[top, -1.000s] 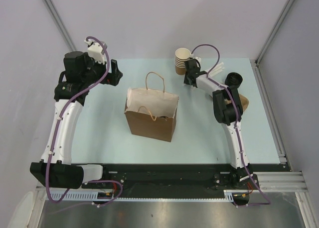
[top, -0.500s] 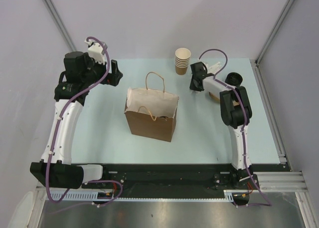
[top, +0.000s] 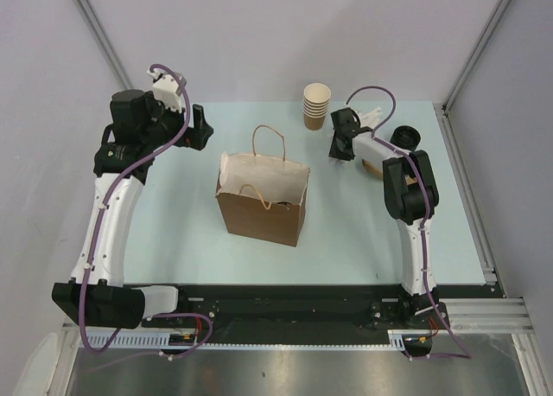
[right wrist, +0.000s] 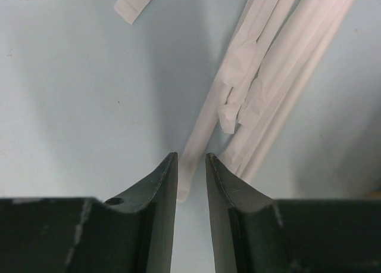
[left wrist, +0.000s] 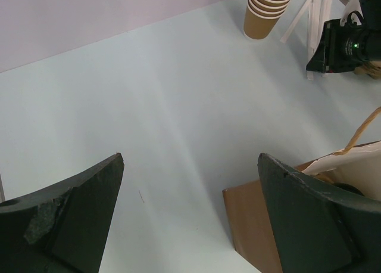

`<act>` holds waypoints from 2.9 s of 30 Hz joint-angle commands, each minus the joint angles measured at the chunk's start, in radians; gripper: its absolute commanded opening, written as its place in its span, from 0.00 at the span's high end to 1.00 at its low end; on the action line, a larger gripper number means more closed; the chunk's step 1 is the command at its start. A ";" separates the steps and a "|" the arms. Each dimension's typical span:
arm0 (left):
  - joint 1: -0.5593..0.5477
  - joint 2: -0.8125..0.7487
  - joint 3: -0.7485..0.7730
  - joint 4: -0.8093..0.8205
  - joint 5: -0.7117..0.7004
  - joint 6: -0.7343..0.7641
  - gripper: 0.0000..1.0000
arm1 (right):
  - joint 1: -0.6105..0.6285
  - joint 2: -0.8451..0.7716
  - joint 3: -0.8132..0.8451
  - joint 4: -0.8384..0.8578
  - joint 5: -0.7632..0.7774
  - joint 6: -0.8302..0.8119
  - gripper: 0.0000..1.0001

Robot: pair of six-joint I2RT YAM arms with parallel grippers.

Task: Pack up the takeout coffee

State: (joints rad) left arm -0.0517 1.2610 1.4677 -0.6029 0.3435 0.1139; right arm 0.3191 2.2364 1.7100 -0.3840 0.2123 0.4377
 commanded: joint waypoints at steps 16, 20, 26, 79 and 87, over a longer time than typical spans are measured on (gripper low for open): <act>0.009 -0.043 -0.010 0.008 0.009 0.013 0.00 | 0.002 -0.034 0.043 -0.056 -0.036 0.137 1.00; 0.009 -0.040 -0.006 0.011 0.017 0.012 0.00 | 0.001 -0.073 0.039 -0.070 -0.050 0.170 1.00; 0.009 -0.038 0.000 0.012 0.028 0.009 0.01 | -0.011 -0.150 0.022 -0.082 -0.062 0.205 1.00; 0.006 0.161 0.361 0.573 0.601 -0.649 0.00 | 0.230 -0.937 -0.128 0.260 -0.366 -0.477 1.00; -0.063 0.192 0.342 0.816 0.606 -0.881 0.02 | 0.385 -0.960 -0.156 0.275 -0.304 -0.513 1.00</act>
State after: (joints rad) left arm -0.0864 1.4399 1.8229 0.0334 0.9249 -0.5926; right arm 0.6624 1.2907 1.5642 -0.1505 -0.1383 -0.0345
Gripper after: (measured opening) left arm 0.991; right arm 0.011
